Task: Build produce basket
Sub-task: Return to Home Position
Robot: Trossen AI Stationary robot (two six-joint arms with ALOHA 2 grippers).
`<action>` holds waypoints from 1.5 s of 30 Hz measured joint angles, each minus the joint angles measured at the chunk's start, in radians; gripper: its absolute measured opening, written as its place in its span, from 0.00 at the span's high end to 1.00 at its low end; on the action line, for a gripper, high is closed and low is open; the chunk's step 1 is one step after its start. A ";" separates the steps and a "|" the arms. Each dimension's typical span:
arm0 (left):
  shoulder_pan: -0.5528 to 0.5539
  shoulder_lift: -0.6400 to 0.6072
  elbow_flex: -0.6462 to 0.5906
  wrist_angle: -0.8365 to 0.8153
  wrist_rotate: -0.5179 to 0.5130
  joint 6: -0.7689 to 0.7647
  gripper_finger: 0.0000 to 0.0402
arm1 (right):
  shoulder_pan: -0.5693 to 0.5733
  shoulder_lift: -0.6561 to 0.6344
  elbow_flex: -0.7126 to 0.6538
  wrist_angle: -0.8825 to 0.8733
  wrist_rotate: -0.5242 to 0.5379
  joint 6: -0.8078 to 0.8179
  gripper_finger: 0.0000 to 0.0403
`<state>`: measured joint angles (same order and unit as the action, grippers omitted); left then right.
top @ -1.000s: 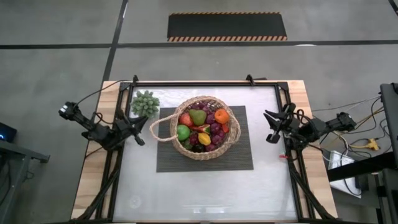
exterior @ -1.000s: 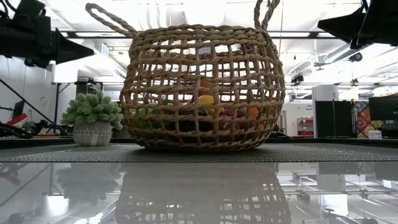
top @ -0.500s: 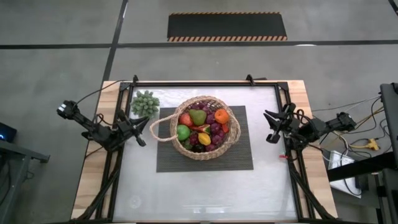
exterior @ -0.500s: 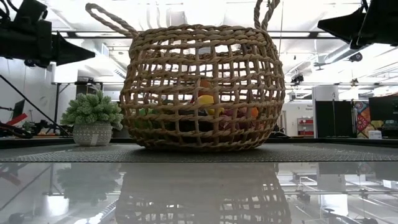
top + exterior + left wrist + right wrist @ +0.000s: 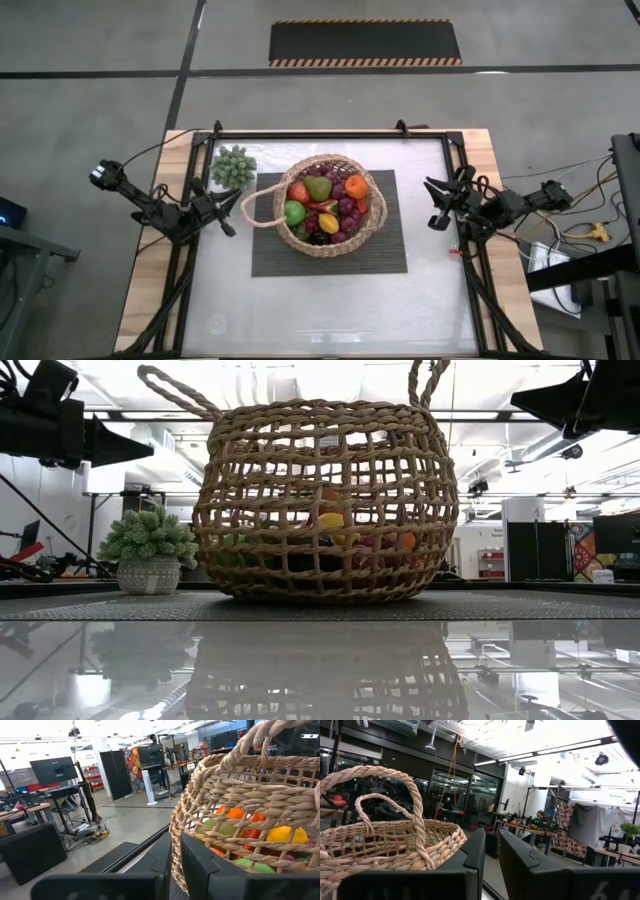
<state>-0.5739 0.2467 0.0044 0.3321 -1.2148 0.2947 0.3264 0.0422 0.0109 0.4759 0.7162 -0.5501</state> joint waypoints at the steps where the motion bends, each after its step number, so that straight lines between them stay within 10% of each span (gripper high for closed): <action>1: 0.000 0.003 0.000 0.000 0.000 0.000 0.95 | 0.000 0.000 0.000 0.000 0.000 0.000 0.89; 45: 0.000 0.059 0.000 -0.001 0.000 0.000 0.95 | 0.000 0.000 0.000 0.000 0.000 0.000 0.89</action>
<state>-0.5743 0.3058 0.0044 0.3310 -1.2148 0.2947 0.3264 0.0422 0.0109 0.4762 0.7162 -0.5503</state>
